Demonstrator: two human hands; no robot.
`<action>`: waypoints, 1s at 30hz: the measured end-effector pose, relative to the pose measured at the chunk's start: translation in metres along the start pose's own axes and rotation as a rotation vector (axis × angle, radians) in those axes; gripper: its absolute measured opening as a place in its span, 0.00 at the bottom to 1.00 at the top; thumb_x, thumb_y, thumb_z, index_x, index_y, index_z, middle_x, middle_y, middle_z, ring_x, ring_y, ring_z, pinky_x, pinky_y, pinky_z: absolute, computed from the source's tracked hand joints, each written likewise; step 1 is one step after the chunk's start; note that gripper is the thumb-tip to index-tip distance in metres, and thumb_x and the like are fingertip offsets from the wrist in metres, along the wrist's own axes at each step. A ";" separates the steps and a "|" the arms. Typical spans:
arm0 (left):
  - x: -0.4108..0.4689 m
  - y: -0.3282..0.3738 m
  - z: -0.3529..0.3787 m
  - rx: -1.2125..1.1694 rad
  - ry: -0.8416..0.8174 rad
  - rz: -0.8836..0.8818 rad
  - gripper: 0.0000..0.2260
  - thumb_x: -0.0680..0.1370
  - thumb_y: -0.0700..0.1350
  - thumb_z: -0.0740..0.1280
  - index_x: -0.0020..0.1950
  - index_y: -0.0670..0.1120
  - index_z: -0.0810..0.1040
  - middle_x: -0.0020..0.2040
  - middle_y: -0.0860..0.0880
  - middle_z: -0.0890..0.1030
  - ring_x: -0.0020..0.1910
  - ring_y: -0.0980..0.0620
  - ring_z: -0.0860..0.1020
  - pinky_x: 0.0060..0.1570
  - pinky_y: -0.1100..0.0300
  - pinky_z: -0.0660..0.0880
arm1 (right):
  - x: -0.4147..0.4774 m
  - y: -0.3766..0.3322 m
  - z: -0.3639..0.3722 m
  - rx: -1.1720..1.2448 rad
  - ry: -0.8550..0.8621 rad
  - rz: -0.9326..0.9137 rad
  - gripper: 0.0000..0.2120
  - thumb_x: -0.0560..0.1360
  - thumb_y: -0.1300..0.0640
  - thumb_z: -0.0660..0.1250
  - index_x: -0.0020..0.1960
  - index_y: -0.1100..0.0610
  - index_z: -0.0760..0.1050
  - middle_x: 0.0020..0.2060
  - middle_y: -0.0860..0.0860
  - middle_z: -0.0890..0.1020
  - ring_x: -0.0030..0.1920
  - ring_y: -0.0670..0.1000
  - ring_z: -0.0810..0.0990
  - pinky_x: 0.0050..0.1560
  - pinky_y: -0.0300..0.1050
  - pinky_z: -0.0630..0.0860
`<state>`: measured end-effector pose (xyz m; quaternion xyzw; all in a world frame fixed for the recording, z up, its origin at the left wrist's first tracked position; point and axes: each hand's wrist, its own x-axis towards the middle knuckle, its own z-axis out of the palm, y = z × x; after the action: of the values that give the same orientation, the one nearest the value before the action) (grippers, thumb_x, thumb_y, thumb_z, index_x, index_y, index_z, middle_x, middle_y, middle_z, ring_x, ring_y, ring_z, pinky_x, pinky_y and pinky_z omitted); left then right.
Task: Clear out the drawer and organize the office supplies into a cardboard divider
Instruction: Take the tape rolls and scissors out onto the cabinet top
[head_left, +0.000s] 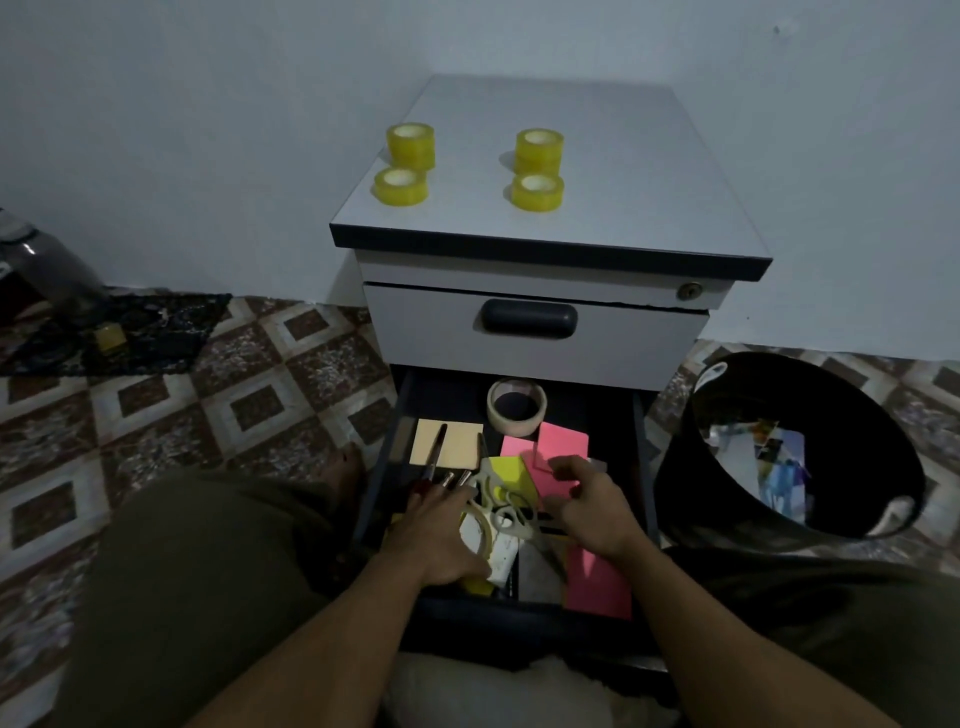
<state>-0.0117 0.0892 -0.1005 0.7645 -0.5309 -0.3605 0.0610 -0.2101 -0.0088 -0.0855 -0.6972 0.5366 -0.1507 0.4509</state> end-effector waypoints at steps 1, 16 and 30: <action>0.001 0.000 0.002 0.011 0.016 0.001 0.48 0.63 0.57 0.78 0.79 0.59 0.58 0.77 0.50 0.61 0.76 0.42 0.57 0.71 0.46 0.64 | 0.004 -0.003 0.000 0.040 0.005 0.006 0.20 0.74 0.62 0.71 0.64 0.54 0.74 0.56 0.49 0.79 0.51 0.49 0.78 0.47 0.38 0.73; 0.037 -0.010 -0.016 -0.284 0.273 0.091 0.34 0.63 0.57 0.76 0.68 0.58 0.71 0.64 0.58 0.74 0.63 0.53 0.71 0.61 0.50 0.75 | 0.101 -0.018 0.009 -0.149 0.058 -0.201 0.20 0.73 0.65 0.70 0.65 0.59 0.77 0.61 0.55 0.75 0.60 0.55 0.78 0.60 0.39 0.70; 0.053 -0.020 -0.014 -0.360 0.298 0.077 0.37 0.60 0.62 0.74 0.68 0.55 0.73 0.64 0.56 0.76 0.62 0.52 0.75 0.59 0.49 0.77 | 0.133 -0.012 0.023 -0.277 -0.029 -0.146 0.08 0.75 0.62 0.69 0.53 0.59 0.83 0.55 0.55 0.83 0.56 0.55 0.81 0.51 0.35 0.69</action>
<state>0.0216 0.0481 -0.1253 0.7652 -0.4721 -0.3297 0.2879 -0.1366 -0.1155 -0.1247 -0.7919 0.4936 -0.0977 0.3459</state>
